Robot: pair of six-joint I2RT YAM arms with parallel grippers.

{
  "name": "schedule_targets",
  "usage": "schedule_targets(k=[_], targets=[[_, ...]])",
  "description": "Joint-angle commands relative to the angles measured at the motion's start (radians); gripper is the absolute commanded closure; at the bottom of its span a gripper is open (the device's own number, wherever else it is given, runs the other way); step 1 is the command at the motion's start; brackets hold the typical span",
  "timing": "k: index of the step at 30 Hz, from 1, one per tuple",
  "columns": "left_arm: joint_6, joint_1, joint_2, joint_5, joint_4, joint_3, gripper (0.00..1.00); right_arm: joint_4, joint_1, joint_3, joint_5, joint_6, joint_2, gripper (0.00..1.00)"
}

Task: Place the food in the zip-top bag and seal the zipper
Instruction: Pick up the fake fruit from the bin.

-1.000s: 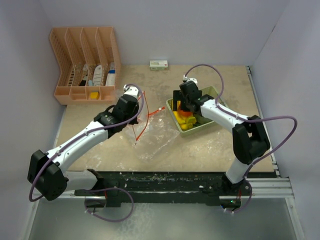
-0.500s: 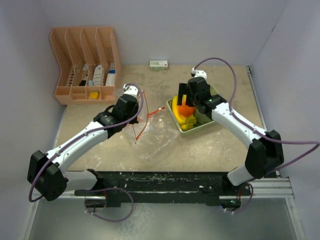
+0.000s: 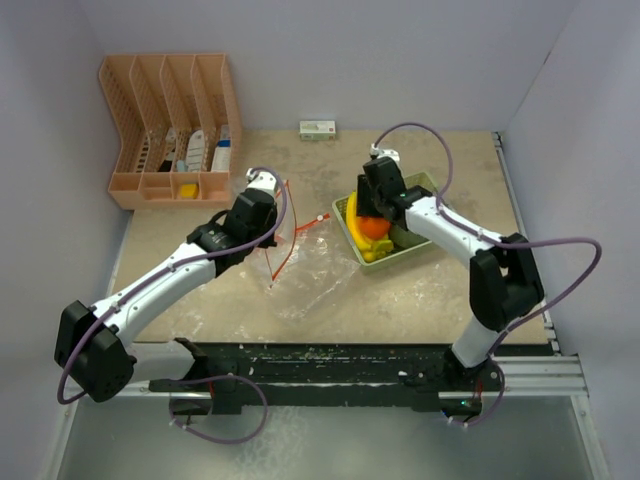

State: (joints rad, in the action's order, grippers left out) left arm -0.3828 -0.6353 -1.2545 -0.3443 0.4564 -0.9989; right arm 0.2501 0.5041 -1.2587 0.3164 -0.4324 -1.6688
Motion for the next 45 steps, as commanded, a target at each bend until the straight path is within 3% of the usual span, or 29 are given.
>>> schedule_targets(k=[1,12,13,21,31,34,41,44,45], targets=[[-0.013,0.003,0.029,-0.005,-0.033,0.006,1.00,0.083,0.003,-0.019,0.003,-0.002,-0.044,0.21],[-0.012,0.002,0.034,-0.007,-0.040,0.017,1.00,0.058,0.003,0.018,-0.001,-0.002,0.068,0.21],[-0.013,0.003,0.034,-0.007,-0.041,0.015,1.00,0.061,0.003,0.022,-0.008,0.037,0.081,0.00],[-0.013,0.003,0.038,-0.006,-0.038,0.016,1.00,0.143,0.004,0.021,-0.032,0.056,0.086,0.00],[-0.013,0.003,0.055,-0.002,-0.039,0.020,1.00,0.116,0.003,-0.026,-0.060,0.064,-0.017,0.00],[-0.013,0.003,0.059,-0.002,-0.038,0.022,1.00,0.119,0.003,-0.033,-0.056,0.060,-0.048,0.08],[-0.013,0.003,0.059,0.002,-0.041,0.024,1.00,0.135,0.004,-0.010,-0.020,0.048,-0.027,0.48],[-0.012,0.003,0.056,0.002,-0.044,0.026,1.00,0.143,0.003,-0.013,-0.010,0.048,0.018,0.48],[-0.014,0.002,0.053,0.002,-0.046,0.026,1.00,0.138,0.005,-0.014,-0.015,0.059,0.039,0.56]])
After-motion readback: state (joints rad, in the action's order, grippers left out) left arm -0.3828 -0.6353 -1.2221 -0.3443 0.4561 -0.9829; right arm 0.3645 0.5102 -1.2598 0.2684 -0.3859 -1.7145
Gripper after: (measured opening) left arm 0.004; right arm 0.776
